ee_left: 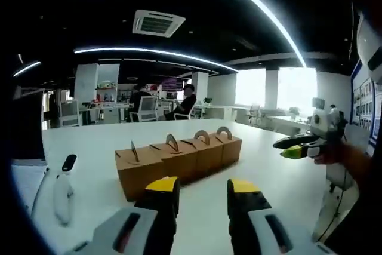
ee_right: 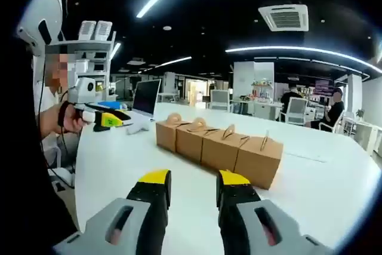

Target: Pick up one paper box from the group, open the paper box, and remove the item inside

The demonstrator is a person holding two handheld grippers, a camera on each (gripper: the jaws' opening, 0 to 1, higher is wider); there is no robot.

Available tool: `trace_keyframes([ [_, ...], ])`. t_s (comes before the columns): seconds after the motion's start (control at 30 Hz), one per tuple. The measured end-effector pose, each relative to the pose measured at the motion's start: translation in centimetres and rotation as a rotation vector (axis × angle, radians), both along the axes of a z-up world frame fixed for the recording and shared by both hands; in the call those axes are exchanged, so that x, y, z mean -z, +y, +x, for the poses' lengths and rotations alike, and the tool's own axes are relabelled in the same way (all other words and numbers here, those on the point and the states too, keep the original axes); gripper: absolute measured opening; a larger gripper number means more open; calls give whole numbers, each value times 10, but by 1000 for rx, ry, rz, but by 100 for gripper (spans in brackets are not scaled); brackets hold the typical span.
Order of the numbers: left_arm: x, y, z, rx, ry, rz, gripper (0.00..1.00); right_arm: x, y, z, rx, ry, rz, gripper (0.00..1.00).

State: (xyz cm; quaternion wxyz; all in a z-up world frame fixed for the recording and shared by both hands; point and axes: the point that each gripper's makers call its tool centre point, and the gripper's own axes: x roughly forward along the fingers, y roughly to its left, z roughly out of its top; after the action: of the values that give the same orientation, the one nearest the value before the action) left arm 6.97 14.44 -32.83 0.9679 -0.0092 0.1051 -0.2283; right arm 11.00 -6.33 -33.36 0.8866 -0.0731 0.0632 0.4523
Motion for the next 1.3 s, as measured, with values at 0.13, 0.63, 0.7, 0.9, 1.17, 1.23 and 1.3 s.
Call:
trace_keyframes([
  [0.13,2,0,-1,-2,7,-2,34,3,-3,1,12,6,-6,31],
  [0.63,6,2,3,-14,28,-10,33,12,-5,3,20,19,-28,32],
  [0.7,6,3,3,-17,32,-11,33,13,-4,4,17,17,-39,32],
  [0.9,6,2,4,-7,39,2,33,15,-3,5,19,15,-27,32],
  [1.17,6,-4,6,2,44,11,33,19,-7,3,19,25,-21,32],
  [1.23,8,-5,7,3,49,13,33,20,-8,4,21,26,-21,32],
  [1.3,8,-7,7,4,51,6,33,20,-13,6,30,28,-20,32],
])
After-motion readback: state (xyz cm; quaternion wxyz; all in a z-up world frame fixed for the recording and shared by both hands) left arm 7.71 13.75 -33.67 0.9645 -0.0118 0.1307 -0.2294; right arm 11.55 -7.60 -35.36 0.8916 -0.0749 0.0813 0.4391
